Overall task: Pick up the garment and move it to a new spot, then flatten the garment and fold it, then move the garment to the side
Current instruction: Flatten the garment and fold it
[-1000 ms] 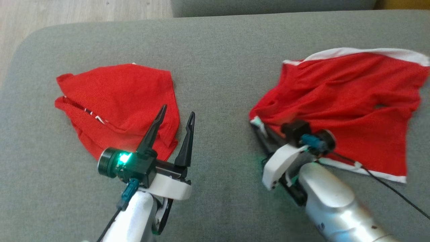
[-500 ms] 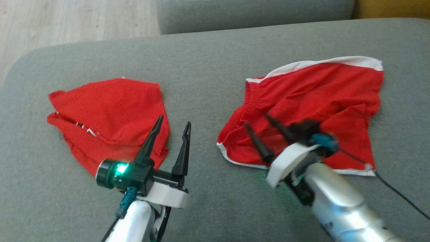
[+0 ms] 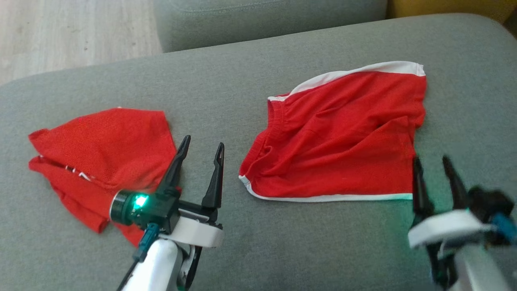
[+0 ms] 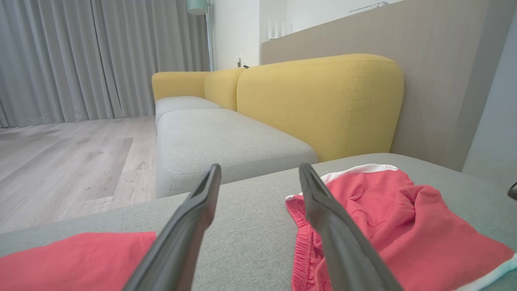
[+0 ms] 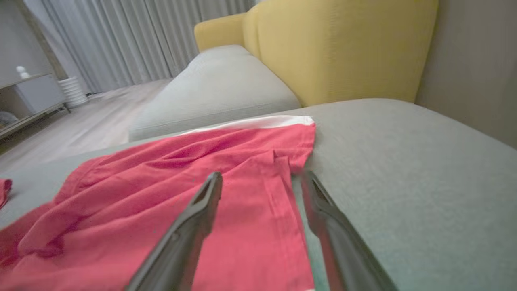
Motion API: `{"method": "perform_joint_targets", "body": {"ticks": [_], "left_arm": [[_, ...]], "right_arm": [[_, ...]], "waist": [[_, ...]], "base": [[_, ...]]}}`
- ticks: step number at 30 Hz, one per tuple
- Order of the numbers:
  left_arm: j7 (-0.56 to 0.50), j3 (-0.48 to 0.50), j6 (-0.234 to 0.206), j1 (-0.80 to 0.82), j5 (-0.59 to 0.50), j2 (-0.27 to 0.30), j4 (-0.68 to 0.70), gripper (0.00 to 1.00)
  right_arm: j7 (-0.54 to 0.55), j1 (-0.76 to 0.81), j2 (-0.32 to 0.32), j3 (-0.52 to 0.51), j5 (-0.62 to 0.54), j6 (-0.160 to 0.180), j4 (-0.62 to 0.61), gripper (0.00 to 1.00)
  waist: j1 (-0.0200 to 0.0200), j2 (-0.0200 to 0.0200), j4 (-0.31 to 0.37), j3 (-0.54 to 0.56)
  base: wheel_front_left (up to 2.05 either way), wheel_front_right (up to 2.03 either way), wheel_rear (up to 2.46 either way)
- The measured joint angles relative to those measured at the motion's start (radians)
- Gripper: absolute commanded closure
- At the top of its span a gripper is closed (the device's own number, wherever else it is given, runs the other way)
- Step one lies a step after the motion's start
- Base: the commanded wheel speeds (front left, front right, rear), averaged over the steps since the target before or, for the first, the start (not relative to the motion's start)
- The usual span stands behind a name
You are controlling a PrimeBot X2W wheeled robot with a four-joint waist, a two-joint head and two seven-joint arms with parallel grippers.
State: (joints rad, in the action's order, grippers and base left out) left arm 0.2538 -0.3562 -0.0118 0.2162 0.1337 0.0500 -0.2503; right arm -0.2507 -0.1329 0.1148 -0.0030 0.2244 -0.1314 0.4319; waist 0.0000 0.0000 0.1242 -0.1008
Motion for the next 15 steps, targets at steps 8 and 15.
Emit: {"method": "perform_joint_targets", "body": {"ticks": [8,15], "left_arm": [[0.000,0.003,0.009,0.002,-0.011,0.000,-0.001,0.00],[0.000,0.003,0.013,0.003,-0.012,0.000,-0.002,0.00]], "right_arm": [[0.000,0.080,-0.065,-0.093,-0.086,0.000,-0.033,0.00],[0.031,0.077,-0.070,-0.127,-0.092,0.000,0.009,0.00]], "waist": [[0.0000,0.0000,0.024,-0.024],[0.0000,0.0000,0.027,-0.040]], "base": [[0.00,0.00,0.00],[0.00,0.00,0.00]]}}
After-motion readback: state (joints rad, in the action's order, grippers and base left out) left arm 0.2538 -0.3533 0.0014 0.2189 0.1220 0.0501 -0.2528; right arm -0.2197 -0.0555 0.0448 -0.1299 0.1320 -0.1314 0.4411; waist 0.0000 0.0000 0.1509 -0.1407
